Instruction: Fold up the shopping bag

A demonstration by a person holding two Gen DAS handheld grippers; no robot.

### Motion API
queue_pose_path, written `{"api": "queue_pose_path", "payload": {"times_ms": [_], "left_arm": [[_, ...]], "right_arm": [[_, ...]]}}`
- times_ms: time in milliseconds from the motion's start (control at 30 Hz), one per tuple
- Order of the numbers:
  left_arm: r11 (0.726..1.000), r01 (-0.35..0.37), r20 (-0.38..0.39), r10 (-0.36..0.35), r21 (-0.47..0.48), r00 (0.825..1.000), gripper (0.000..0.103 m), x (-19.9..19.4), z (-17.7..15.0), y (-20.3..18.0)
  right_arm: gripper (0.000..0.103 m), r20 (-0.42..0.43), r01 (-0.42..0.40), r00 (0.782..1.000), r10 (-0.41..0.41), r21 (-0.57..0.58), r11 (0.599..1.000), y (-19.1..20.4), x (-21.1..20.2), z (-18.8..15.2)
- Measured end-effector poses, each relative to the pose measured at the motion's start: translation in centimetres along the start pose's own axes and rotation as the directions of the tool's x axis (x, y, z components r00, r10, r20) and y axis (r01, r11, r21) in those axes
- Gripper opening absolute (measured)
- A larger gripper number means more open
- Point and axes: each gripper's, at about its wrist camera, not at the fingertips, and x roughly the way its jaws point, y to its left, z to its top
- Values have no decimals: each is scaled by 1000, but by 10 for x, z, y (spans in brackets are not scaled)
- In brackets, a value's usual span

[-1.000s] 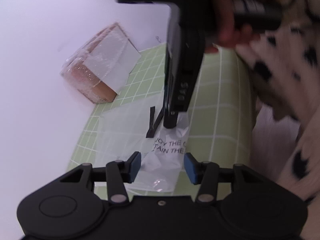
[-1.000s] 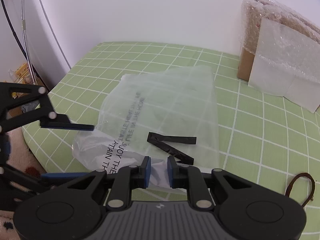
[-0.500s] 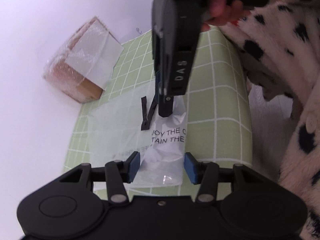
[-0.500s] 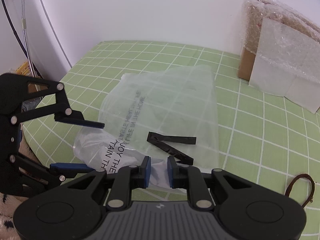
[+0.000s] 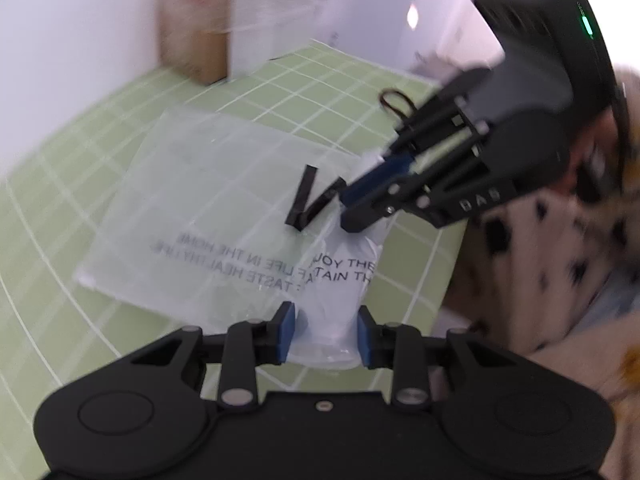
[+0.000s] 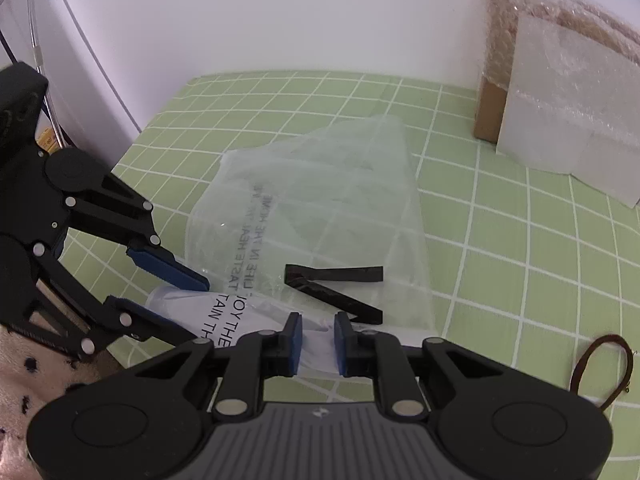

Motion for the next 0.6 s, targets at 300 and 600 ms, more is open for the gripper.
{"api": "queue_pose_path", "payload": {"times_ms": [300,600], "left_arm": [[999,41,-31,-40,24,999,33,1,-1,-7],[993,61,35,-57,-106,998,35,-5,-8,-3]], "right_arm": [[2,-87,-22,996,34,126,992,-9,2,3],[0,-87,-3,996,13,119,993,-9,5,3]]}}
